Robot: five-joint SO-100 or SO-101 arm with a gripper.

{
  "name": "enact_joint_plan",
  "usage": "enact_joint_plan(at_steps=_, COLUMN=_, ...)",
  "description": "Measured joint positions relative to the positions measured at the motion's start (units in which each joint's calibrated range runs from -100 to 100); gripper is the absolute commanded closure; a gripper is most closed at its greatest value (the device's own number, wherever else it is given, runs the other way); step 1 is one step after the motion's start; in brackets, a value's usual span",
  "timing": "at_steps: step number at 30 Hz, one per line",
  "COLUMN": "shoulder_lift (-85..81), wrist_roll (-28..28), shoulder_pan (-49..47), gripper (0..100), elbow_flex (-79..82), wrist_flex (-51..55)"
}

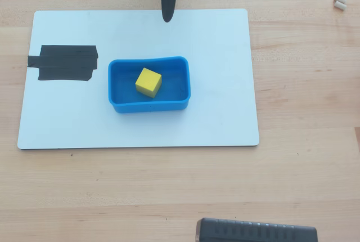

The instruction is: Pick up yellow cube and drop it in the blue rectangular bin

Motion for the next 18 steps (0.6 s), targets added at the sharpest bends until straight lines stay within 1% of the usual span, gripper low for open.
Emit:
enact_joint_plan(at_steps=4, shoulder_lift=-8.9, wrist_roll=0.9, shoulder_pan=1.1, gripper=100, elbow_flex=11.0, wrist_flex=-2.2)
enact_joint_plan(at_steps=8, shoulder_lift=-19.6, wrist_roll=1.0, shoulder_pan=1.4, gripper=100, elbow_flex=21.0, wrist_flex=-2.1)
enact_joint_plan(at_steps=10, shoulder_lift=-22.2, wrist_roll=1.0, shoulder_pan=1.4, gripper=100, elbow_flex=24.3, wrist_flex=-2.1)
enact_joint_plan(at_steps=18, shoulder_lift=-23.7, wrist_roll=1.0, shoulder_pan=2.5, gripper=100, elbow_flex=25.7, wrist_flex=-2.2)
